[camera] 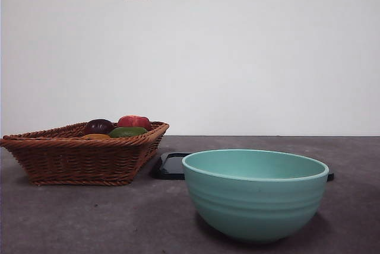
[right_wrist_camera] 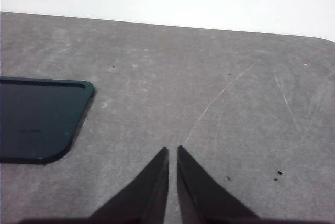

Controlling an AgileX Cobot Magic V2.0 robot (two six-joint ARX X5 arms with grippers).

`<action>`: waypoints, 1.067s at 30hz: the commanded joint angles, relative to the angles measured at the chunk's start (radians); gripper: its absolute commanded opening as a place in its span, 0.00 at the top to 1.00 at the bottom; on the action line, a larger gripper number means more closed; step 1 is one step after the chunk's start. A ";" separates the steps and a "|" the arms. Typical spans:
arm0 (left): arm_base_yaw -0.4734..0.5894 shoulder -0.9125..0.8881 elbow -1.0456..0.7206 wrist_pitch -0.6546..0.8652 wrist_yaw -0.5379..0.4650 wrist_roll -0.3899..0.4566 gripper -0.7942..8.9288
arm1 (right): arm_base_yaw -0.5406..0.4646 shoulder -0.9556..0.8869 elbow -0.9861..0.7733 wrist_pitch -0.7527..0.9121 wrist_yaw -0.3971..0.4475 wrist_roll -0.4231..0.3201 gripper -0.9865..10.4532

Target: Pick up the wifruite, put it on the bowl, pick up the plate, put it on desk

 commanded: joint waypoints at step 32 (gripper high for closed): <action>-0.069 0.048 0.346 -0.142 0.114 -0.256 0.90 | 0.064 0.006 0.389 -0.240 -0.101 0.474 0.90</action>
